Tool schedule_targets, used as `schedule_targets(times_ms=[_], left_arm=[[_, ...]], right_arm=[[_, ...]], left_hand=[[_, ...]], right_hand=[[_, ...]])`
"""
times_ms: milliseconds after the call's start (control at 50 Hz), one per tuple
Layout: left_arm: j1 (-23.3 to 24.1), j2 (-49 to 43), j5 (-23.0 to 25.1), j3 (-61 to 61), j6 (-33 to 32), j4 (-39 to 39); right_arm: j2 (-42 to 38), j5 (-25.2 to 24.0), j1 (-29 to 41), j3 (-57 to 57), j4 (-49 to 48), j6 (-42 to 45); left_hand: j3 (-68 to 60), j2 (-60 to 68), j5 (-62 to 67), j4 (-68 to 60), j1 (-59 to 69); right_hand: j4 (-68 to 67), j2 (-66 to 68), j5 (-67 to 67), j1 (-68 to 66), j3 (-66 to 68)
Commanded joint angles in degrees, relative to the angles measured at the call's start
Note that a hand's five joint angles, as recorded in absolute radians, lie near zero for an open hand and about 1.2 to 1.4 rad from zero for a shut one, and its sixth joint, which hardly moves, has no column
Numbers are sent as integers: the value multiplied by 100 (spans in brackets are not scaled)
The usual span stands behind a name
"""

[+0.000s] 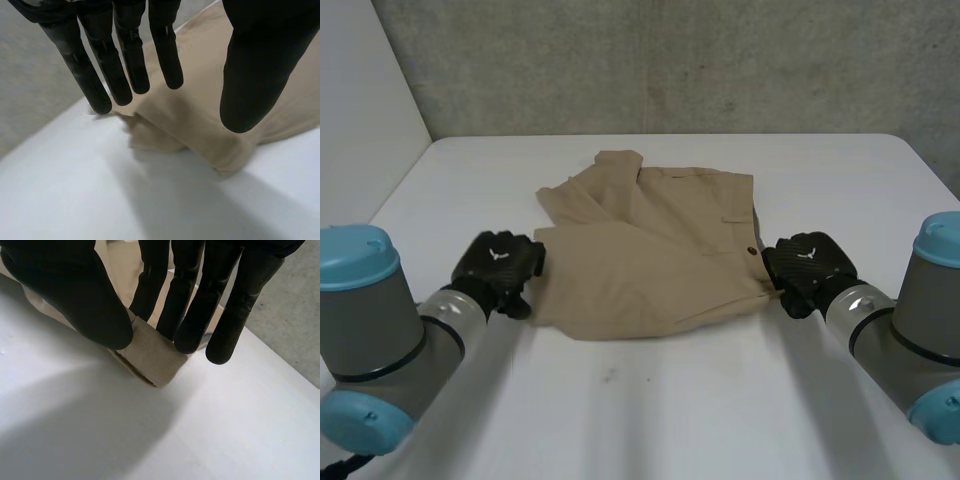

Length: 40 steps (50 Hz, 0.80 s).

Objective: Fold the shorts.

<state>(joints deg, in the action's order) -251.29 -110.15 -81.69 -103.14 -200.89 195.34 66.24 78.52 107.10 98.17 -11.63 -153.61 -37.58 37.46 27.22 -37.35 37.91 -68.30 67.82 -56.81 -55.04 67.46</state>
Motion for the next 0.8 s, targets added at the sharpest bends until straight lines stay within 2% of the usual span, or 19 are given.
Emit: schedule_targets(times_ms=[20,380,600,680,800], left_arm=[[-332,-76,1031,-39,191,-295],[-307,-674,1006,128,156,-251],[-298,-947,1006,400,156,-251],[-315,-973,1006,418,164,-260],[-306,-815,997,348,164,-330]], right_arm=[[-41,32,-75,-34,11,-20],[-94,14,-22,27,11,-11],[-138,32,-14,27,11,6],[-138,41,-14,27,11,6],[-138,58,-5,27,20,15]], left_hand=[[-325,336,361,-348,291],[-392,403,428,-415,359],[-2375,2387,2411,-2399,2342],[-4239,4250,4275,-4262,4205],[-4242,4254,4278,-4265,4209]], right_hand=[[-1169,1218,-1319,-2496,1254],[-1169,1218,-1319,-2496,1254],[-1169,1218,-1319,-2496,1254],[-1169,1218,-1319,-2496,1254],[-1169,1218,-1319,-2496,1254]])
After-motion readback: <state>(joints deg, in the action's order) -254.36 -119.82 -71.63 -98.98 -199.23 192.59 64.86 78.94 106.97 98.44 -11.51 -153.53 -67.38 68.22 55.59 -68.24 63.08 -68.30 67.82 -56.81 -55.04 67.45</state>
